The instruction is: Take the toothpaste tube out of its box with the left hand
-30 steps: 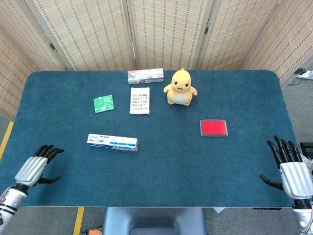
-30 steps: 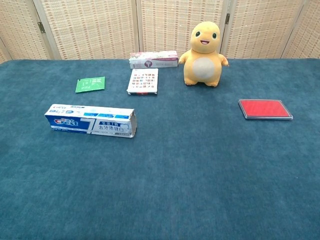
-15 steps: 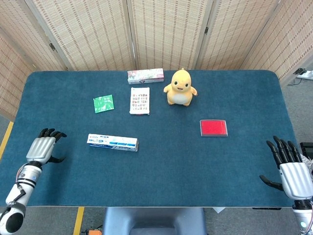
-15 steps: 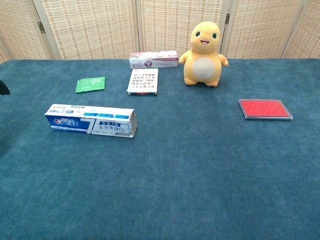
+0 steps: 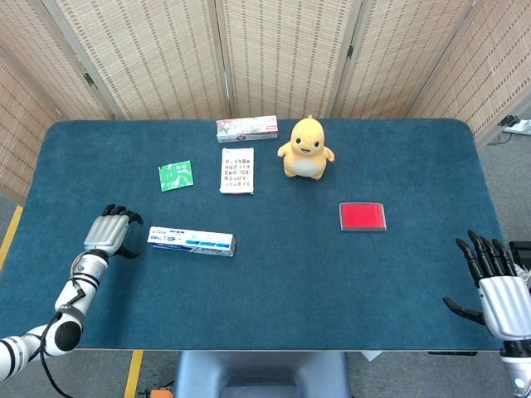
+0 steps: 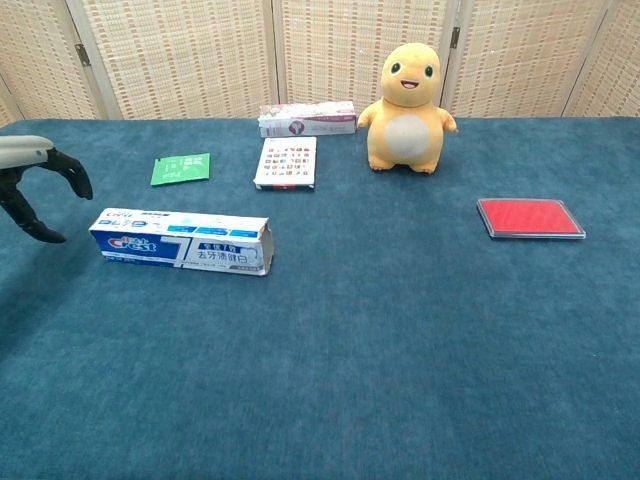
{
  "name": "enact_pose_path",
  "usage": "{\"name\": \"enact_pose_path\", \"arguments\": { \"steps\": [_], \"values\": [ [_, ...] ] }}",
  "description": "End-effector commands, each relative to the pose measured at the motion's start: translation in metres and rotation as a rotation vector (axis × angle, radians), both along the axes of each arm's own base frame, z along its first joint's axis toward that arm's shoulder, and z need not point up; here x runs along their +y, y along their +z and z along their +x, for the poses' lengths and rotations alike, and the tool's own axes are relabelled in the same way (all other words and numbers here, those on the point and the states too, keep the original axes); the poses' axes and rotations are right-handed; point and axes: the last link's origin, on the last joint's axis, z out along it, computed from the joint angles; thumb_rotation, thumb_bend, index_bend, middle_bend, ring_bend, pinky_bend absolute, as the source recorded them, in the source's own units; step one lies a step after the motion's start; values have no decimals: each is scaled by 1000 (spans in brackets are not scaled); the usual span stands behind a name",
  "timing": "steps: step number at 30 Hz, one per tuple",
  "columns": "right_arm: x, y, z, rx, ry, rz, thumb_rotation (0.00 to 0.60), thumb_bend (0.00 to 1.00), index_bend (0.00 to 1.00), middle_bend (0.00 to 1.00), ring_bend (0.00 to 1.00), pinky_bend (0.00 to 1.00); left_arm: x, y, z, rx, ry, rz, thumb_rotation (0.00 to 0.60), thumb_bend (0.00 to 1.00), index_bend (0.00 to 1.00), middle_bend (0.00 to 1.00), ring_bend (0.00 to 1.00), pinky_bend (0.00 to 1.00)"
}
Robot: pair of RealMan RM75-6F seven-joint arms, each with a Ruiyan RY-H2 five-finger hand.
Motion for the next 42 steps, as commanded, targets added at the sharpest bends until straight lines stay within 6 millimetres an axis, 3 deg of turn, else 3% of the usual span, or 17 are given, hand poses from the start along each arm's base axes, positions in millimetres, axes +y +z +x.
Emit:
{"name": "enact_pose_path", "arguments": {
  "steps": [1,19,36,42],
  "values": [
    [0,-1,0,0,4,8,600,106,0,0,0,0,4,-4,3,-19,2,-17,600,194,350,299,126,0],
    [1,2,0,-5,7,-5,600,107,0,0,0,0,23,-27,3,-47,2,-51,600,193,360,301,131,0],
    [3,3,0,-8,9,-8,600,107,0,0,0,0,27,-41,9,-100,19,-103,600,194,406,350,169,0],
    [2,3,-1,-8,8,-6,600,107,0,0,0,0,31,-40,9,-104,2,-68,600,195,462,409,203,0]
  ]
}}
